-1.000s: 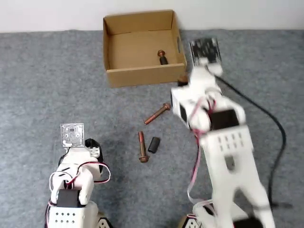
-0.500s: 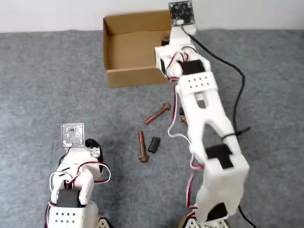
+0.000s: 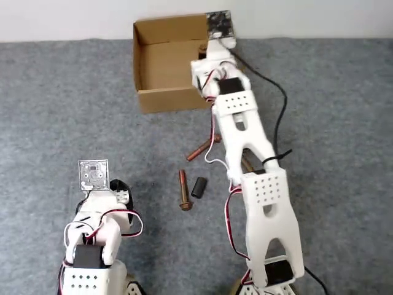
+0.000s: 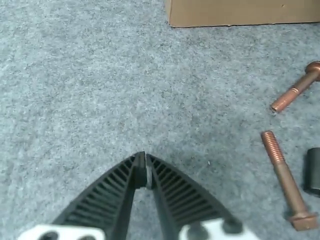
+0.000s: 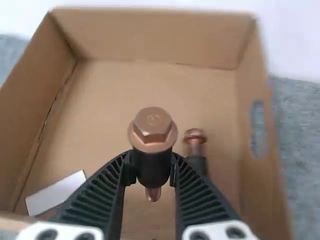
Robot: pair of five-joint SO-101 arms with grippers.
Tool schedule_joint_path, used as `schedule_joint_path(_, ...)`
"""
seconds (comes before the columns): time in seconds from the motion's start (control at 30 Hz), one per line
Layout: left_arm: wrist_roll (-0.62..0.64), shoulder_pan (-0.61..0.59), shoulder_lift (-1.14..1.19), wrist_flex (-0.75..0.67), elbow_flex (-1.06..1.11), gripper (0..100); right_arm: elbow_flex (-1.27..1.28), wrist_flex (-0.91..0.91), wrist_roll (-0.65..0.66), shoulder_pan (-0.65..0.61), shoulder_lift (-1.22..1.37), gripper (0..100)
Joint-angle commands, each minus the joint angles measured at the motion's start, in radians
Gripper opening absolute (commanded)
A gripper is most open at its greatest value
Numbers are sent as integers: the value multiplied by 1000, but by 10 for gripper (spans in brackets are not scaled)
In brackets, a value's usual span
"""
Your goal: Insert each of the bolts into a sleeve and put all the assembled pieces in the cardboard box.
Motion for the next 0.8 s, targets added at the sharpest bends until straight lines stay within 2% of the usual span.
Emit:
schedule_joint_path(0.0, -3, -5, -5, -26, -7, 5, -124, 10, 71, -38, 31, 8)
schedule_joint_path(0.2, -3, -5, -5, -26, -7, 5, -199, 136, 118, -64, 108, 16)
schedule_joint_path(0.37, -3, -5, -5, -26, -7, 5, -221, 209, 117, -59, 122, 140)
schedule_joint_path(0.43, -3, -5, -5, -26, -7, 5, -227, 222, 117, -61, 117, 161)
schedule_joint_path(0.63, -3, -5, -3, -26, -7, 5, -315, 232, 117, -59, 116, 83)
schedule_joint_path(0.77, -3, -5, -3, -26, -7, 5, -453, 371, 117, -59, 114, 4)
